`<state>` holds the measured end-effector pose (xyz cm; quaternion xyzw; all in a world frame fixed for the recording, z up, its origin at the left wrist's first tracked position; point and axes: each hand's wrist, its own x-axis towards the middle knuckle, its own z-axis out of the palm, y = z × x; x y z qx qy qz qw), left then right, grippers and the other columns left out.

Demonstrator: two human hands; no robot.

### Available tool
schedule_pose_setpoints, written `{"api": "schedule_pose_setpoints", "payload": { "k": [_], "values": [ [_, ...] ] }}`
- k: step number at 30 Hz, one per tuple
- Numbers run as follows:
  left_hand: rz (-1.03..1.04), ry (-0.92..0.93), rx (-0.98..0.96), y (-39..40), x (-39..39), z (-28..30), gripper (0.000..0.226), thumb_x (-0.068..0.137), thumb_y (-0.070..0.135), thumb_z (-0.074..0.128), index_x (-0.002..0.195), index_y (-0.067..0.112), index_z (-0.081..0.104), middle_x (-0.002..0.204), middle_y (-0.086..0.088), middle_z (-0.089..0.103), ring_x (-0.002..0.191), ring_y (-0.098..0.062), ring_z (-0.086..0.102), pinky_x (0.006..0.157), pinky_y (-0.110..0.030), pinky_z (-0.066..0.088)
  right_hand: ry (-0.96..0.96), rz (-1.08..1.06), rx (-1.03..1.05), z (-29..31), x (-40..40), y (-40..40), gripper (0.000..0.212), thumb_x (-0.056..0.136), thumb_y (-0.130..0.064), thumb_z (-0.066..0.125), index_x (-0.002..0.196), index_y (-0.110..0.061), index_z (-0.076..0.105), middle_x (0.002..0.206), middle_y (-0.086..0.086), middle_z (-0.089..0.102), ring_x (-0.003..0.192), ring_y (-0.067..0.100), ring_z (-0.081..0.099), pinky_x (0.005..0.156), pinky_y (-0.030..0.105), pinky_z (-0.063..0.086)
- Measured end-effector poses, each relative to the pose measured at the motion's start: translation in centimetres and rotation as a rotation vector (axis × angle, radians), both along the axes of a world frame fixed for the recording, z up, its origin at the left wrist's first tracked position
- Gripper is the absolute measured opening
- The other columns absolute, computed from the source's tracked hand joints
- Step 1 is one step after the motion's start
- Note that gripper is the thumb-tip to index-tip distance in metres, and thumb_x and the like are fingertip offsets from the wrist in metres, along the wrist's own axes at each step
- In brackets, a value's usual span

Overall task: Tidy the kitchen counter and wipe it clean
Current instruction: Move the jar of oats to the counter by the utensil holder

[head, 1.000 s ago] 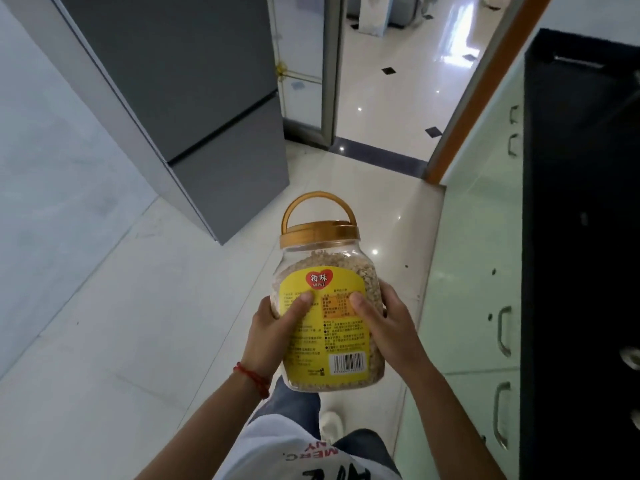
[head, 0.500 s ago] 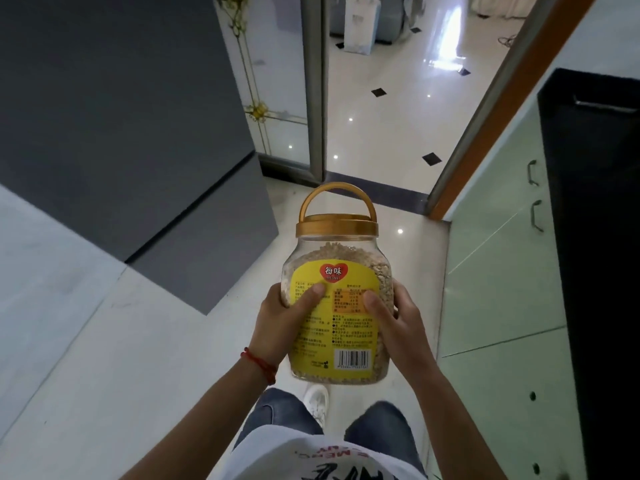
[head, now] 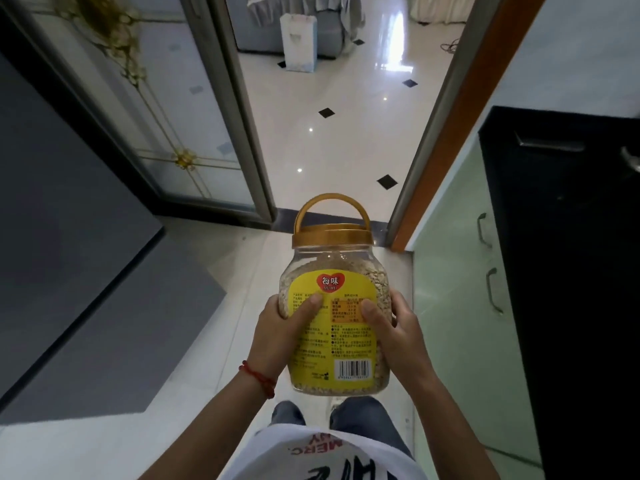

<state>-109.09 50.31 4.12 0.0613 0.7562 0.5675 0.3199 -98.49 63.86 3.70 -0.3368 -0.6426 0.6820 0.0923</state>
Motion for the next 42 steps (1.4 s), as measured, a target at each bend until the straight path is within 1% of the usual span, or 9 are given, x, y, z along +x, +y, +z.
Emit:
{"api": "schedule_pose_setpoints", "payload": {
  "k": [7,11,17,21,26,31,33,40,42],
  "values": [
    [-0.024,-0.002,0.014,10.4,-5.7,1.7,0.094,0.043,0.072,0.061,0.113,0.011,0.052,0.108,-0.008,0.067,0.087,-0.014,0.066,0.053,-0.012,0.053,0.017,-0.020,0.021,2.0,-5.4,10.3,0.106,0.041,-0.082,0.063,0.127,-0.022,0.045,0.110,0.003,0.067,0.093,0.019,0.069,0.077,0.042,0.059],
    [-0.101,-0.018,0.014,15.9,-8.9,1.6,0.117,0.021,0.088,0.058,0.111,0.013,0.052,0.099,0.000,0.067,0.086,-0.013,0.067,0.052,-0.012,0.052,-0.003,-0.094,0.010,1.6,-7.5,14.8,0.108,0.040,-0.084,0.062,0.125,-0.020,0.046,0.112,0.005,0.066,0.095,0.020,0.069,0.078,0.043,0.059],
    [-0.285,-0.054,0.050,25.5,-14.2,1.3,0.100,0.018,0.079,0.067,0.100,0.023,0.051,0.092,0.007,0.066,0.086,-0.012,0.067,0.051,-0.011,0.052,0.006,-0.292,0.010,0.9,-10.5,21.9,0.101,0.042,-0.082,0.064,0.122,-0.022,0.049,0.108,0.003,0.068,0.094,0.018,0.069,0.078,0.042,0.059],
    [-0.447,-0.036,0.057,32.4,-18.5,1.6,0.116,0.016,0.082,0.065,0.111,0.017,0.050,0.096,0.005,0.067,0.081,-0.007,0.067,0.052,-0.012,0.052,0.024,-0.468,0.010,0.9,-13.2,26.4,0.103,0.040,-0.083,0.063,0.121,-0.022,0.050,0.106,0.002,0.069,0.091,0.015,0.070,0.073,0.035,0.059],
    [-0.665,-0.016,0.041,39.9,-22.1,1.9,0.096,0.017,0.083,0.065,0.096,0.030,0.051,0.093,0.008,0.067,0.070,0.000,0.070,0.055,-0.013,0.053,0.059,-0.686,-0.029,0.9,-15.2,29.8,0.110,0.037,-0.083,0.064,0.127,-0.021,0.048,0.109,0.000,0.068,0.090,0.009,0.070,0.065,0.021,0.056],
    [-0.896,-0.041,0.049,45.5,-21.7,1.9,0.110,0.021,0.075,0.073,0.111,0.016,0.051,0.095,0.004,0.067,0.072,0.002,0.070,0.053,-0.012,0.052,0.089,-0.896,-0.044,0.9,-14.2,31.6,0.093,0.049,-0.059,0.068,0.130,-0.019,0.046,0.102,-0.004,0.069,0.087,0.003,0.069,0.060,0.014,0.053],
    [-0.970,-0.067,0.056,47.6,-20.5,1.5,0.102,0.030,0.062,0.077,0.115,0.013,0.050,0.097,0.002,0.068,0.073,0.000,0.070,0.053,-0.013,0.052,0.111,-0.980,-0.052,0.9,-13.0,32.4,0.091,0.049,-0.054,0.070,0.128,-0.018,0.047,0.096,-0.005,0.072,0.086,0.005,0.070,0.059,0.015,0.053],
    [-1.141,-0.083,0.078,55.4,-14.3,0.7,0.091,0.027,0.070,0.078,0.103,0.022,0.059,0.097,-0.004,0.073,0.089,-0.021,0.071,0.077,-0.039,0.059,0.151,-1.147,-0.058,1.3,-7.2,36.8,0.097,0.038,-0.067,0.078,0.122,-0.028,0.051,0.104,-0.001,0.072,0.093,0.015,0.070,0.065,0.024,0.057],
    [-1.196,-0.067,0.091,57.7,-12.5,0.5,0.097,0.024,0.068,0.078,0.106,0.021,0.054,0.099,-0.003,0.069,0.090,-0.019,0.069,0.070,-0.027,0.059,0.148,-1.141,-0.030,1.7,-5.1,38.3,0.094,0.041,-0.067,0.077,0.122,-0.029,0.050,0.105,-0.009,0.072,0.095,0.011,0.069,0.066,0.020,0.056]
  ]
}}
